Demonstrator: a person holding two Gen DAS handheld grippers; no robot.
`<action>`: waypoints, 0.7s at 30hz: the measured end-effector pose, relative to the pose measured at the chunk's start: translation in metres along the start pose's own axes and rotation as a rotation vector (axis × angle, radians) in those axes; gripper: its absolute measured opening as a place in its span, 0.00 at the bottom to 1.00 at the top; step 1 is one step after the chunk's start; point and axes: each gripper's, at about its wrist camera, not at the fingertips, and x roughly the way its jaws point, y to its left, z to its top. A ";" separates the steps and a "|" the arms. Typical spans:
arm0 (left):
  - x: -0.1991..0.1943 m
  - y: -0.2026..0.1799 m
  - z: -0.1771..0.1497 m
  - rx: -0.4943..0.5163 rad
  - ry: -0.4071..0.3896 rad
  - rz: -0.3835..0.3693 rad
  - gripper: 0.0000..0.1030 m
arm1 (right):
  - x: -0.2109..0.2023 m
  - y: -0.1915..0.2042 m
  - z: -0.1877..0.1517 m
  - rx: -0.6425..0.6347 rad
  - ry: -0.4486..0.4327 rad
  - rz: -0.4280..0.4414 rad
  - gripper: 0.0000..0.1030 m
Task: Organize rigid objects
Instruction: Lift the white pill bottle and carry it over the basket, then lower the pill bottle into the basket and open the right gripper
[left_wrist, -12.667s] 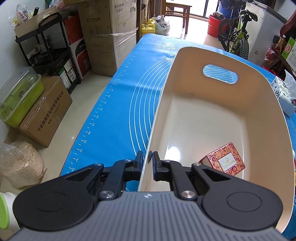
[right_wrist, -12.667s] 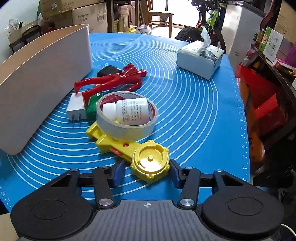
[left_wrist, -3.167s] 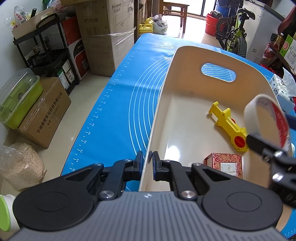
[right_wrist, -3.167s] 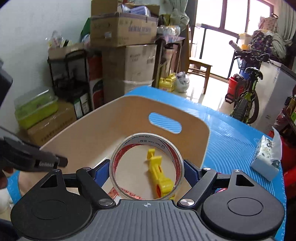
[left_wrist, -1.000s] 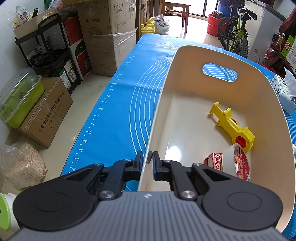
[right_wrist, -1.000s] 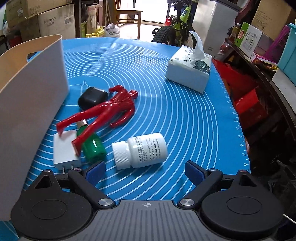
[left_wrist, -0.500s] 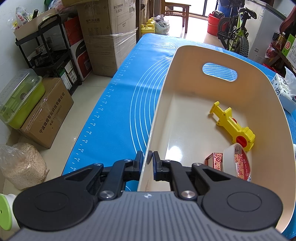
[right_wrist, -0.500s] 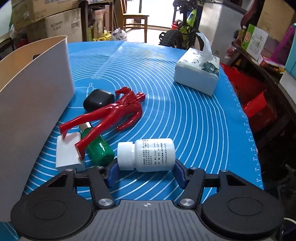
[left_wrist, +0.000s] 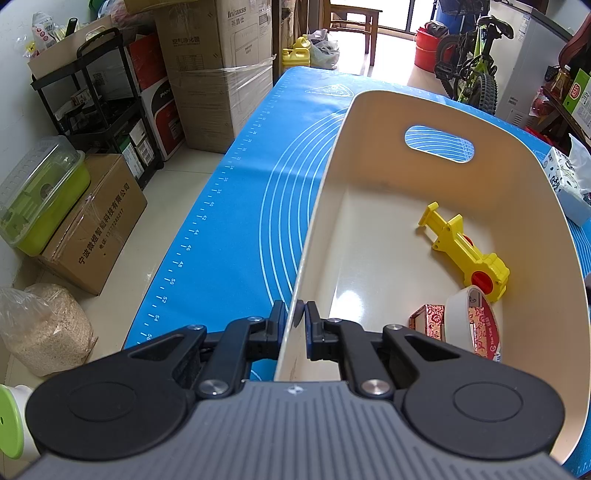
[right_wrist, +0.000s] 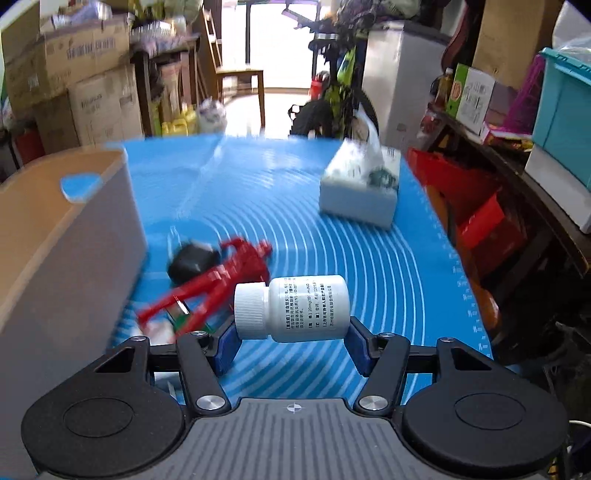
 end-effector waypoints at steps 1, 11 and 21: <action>0.000 0.000 0.000 0.000 0.000 0.000 0.12 | -0.006 0.002 0.003 0.008 -0.019 0.005 0.62; 0.000 0.001 0.000 0.001 0.000 0.000 0.12 | -0.062 0.056 0.029 -0.031 -0.201 0.111 0.62; 0.000 0.001 0.000 0.000 0.000 0.001 0.12 | -0.079 0.133 0.040 -0.147 -0.208 0.277 0.62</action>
